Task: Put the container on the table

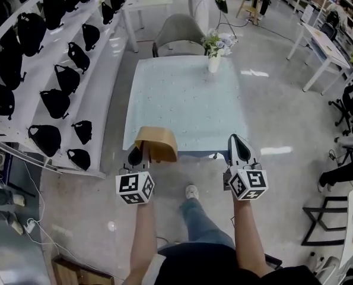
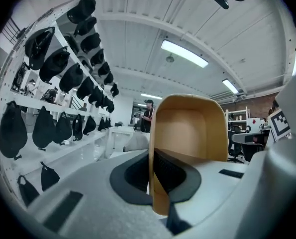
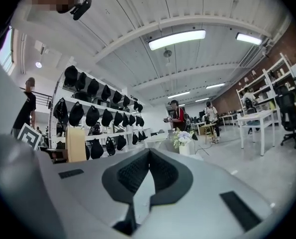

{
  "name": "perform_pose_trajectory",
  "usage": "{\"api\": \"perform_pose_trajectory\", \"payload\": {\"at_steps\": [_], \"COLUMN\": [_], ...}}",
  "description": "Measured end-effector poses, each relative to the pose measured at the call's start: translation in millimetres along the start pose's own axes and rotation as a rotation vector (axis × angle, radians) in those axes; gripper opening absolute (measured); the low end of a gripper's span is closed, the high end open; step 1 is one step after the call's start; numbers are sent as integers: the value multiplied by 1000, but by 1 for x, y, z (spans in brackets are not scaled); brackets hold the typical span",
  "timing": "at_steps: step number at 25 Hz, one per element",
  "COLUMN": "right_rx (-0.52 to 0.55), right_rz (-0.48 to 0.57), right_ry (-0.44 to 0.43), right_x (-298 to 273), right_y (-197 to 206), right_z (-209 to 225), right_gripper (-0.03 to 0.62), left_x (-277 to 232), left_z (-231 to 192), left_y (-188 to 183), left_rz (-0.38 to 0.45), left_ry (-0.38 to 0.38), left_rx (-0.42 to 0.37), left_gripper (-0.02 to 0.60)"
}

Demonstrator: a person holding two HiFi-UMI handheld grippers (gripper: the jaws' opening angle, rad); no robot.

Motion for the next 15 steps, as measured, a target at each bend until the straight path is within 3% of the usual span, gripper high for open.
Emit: {"api": "perform_pose_trajectory", "payload": {"at_steps": [15], "right_rx": [-32], "right_rz": [-45], "right_ry": [-118], "right_x": [-160], "right_y": [-12], "right_z": [55], "right_gripper": [-2], "left_x": [-133], "left_z": [-18], "left_y": [-33], "left_rz": [-8], "left_ry": [-104], "left_rx": [-4], "left_gripper": [8]}}
Point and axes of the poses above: the fingertips, and each gripper's own axes: x backward along the fingers, z to its right, y out of its underside, the point moved 4 cm from there along x, backward along the fingers, and after that the axes turned 1 degree about x, right-handed, at the moved point
